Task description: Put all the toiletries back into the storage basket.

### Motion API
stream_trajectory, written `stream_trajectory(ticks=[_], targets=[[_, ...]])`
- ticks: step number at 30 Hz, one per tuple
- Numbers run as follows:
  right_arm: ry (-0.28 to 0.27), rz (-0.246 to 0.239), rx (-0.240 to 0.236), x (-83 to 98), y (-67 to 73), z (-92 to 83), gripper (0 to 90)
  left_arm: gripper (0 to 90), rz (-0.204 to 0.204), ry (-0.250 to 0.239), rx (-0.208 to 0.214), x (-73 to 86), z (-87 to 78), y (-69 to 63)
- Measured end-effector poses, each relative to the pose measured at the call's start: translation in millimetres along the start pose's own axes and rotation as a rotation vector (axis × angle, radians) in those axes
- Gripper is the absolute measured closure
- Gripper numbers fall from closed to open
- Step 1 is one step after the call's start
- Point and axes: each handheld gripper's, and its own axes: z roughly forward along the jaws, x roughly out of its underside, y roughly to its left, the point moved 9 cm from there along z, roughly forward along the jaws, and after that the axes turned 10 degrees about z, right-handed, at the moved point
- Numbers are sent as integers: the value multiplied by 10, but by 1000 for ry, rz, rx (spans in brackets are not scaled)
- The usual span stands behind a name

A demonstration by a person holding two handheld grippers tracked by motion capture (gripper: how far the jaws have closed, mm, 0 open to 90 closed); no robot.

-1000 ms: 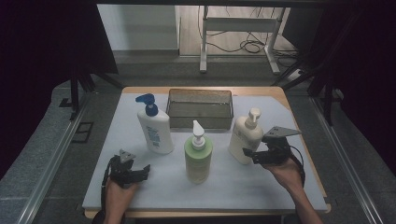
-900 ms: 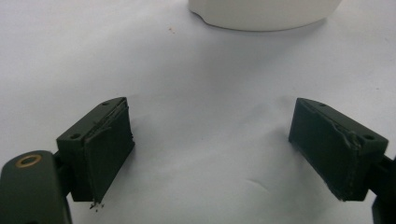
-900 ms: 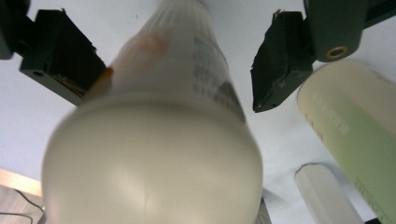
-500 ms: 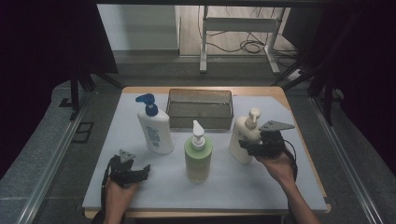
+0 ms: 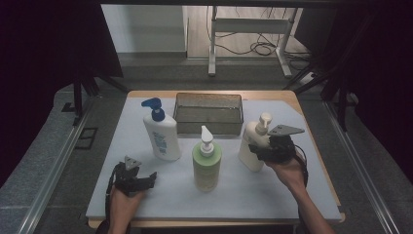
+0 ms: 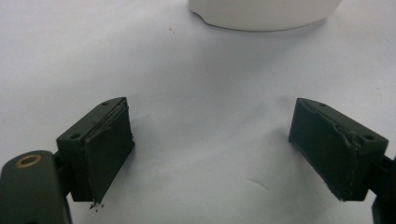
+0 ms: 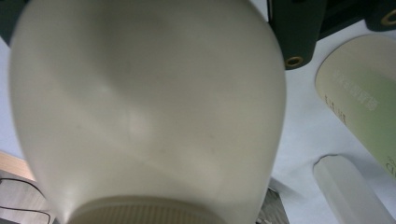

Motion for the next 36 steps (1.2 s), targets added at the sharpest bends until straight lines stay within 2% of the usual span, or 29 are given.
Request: stream_trajectory(ticks=[6, 15, 29, 36], targets=[[7, -4, -8, -18, 11, -7, 385, 129, 0, 0, 0, 0, 0, 0], [11, -39, -21, -102, 76, -68, 387, 129, 0, 0, 0, -1, 0, 0], [-21, -50, -64, -421, 215, -163, 387, 129, 0, 0, 1, 0, 0, 0], [-37, -54, -70, -583, 247, -170, 387, 129, 0, 0, 0, 0, 0, 0]])
